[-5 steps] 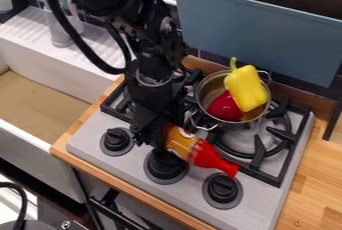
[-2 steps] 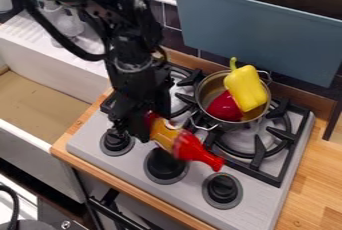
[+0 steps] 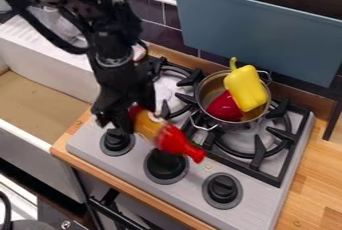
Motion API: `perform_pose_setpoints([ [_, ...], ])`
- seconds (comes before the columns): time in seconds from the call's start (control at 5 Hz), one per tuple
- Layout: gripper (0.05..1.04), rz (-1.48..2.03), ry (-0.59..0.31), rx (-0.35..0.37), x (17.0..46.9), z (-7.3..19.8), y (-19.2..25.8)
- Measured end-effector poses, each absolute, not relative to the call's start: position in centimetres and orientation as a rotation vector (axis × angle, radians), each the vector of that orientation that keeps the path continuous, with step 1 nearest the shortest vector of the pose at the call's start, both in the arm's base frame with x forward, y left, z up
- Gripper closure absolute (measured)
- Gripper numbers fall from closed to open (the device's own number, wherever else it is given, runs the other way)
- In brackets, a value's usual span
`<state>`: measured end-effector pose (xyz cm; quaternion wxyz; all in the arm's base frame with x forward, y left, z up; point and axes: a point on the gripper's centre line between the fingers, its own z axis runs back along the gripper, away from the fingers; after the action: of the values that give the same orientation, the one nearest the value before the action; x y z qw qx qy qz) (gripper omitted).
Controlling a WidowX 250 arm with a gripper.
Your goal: Moved the red bottle to the left lower burner side
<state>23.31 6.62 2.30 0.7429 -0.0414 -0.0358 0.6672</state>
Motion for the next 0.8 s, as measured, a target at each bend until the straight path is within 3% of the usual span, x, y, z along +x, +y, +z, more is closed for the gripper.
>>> perform_pose_setpoints([
  [0.8,0.447,1.505,-0.115,-0.055,24.9,1.3,10.6],
])
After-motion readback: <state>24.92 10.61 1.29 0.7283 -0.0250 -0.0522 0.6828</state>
